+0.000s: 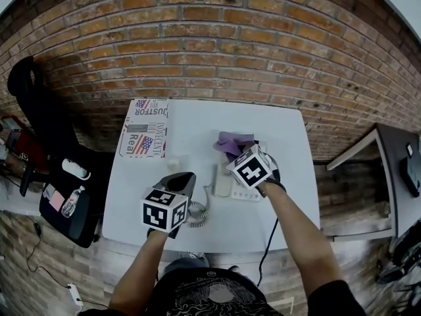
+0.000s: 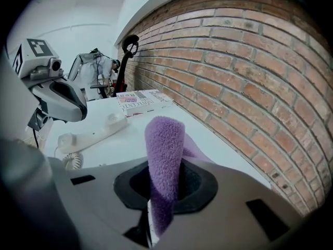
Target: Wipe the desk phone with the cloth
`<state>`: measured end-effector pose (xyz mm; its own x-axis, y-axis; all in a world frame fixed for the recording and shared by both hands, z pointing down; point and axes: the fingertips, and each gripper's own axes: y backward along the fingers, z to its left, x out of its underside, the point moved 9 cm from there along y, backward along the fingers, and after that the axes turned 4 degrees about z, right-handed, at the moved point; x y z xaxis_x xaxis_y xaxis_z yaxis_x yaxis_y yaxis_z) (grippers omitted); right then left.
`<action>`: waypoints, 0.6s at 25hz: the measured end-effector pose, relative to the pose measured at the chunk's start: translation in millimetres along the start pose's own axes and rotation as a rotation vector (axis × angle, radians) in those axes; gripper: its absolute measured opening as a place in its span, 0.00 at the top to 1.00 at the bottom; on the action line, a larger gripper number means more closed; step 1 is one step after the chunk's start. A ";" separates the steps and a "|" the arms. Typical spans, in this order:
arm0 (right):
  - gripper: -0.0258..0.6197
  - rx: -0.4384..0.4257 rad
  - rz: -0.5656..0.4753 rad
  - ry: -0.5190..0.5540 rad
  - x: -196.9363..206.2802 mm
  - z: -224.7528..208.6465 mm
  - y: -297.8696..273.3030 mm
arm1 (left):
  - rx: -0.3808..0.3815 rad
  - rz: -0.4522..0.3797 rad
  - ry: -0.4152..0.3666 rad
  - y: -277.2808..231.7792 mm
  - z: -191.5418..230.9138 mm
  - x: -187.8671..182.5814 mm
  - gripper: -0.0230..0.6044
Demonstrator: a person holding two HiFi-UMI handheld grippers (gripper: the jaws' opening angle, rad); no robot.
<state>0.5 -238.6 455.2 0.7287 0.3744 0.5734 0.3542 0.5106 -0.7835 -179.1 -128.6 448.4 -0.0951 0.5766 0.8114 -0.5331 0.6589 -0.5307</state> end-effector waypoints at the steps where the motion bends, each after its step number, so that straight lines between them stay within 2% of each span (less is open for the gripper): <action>1: 0.89 -0.005 -0.002 0.000 2.1 2.9 0.4 | -0.003 0.000 0.002 1.6 -1.9 1.6 0.95; 15: 0.89 -0.090 0.008 0.030 27.4 42.7 12.9 | -0.059 -0.020 0.034 29.6 -29.1 22.0 0.95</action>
<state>0.1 -188.7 471.0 0.7484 0.3540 0.5609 0.3987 0.4357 -0.8070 -172.6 -82.4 443.5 -0.0555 0.5782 0.8140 -0.4845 0.6973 -0.5283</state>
